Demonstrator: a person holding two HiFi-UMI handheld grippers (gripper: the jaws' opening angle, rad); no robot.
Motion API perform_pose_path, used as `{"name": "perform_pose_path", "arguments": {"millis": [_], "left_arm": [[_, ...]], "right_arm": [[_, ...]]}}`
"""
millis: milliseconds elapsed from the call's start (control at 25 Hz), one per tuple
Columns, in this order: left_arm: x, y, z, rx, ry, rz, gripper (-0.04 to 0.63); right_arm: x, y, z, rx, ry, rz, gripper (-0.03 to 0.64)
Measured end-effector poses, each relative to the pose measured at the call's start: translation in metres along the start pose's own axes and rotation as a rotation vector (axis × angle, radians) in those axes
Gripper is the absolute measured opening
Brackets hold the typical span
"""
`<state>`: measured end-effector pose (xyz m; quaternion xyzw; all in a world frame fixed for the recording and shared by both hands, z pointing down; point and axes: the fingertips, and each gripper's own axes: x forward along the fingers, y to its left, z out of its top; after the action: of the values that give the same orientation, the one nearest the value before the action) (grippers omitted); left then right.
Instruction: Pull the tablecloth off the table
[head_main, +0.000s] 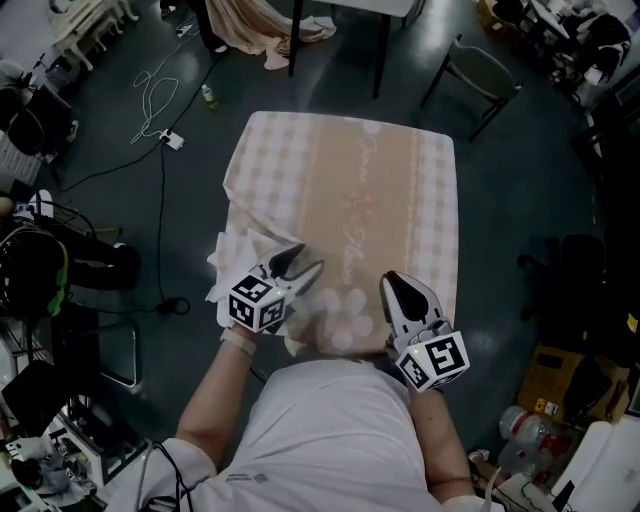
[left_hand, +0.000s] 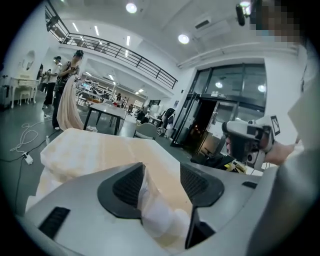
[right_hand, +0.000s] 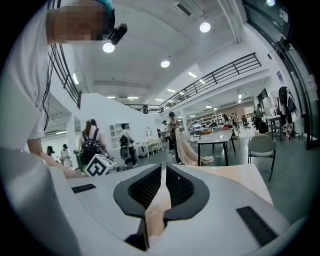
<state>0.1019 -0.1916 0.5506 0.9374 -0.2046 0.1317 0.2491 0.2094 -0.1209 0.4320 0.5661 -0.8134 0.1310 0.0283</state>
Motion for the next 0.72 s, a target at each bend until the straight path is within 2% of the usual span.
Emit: {"name": "perform_pose_path", "arguments": {"millis": [120, 320, 520, 720], "left_arm": [[-0.015, 0.001, 0.001, 0.0, -0.026, 0.006, 0.215], [-0.048, 0.009, 0.0, 0.009, -0.053, 0.06, 0.218], [-0.089, 0.031, -0.029, 0.002, -0.035, 0.191, 0.226], [-0.14, 0.049, -0.059, -0.089, -0.04, 0.307, 0.229]], "right_arm": [[0.01, 0.006, -0.001, 0.001, 0.006, 0.029, 0.04], [0.028, 0.016, -0.002, 0.003, 0.025, 0.089, 0.04], [0.042, 0.024, -0.007, -0.007, 0.05, 0.15, 0.04], [0.072, 0.034, -0.012, -0.032, 0.103, 0.21, 0.04]]}}
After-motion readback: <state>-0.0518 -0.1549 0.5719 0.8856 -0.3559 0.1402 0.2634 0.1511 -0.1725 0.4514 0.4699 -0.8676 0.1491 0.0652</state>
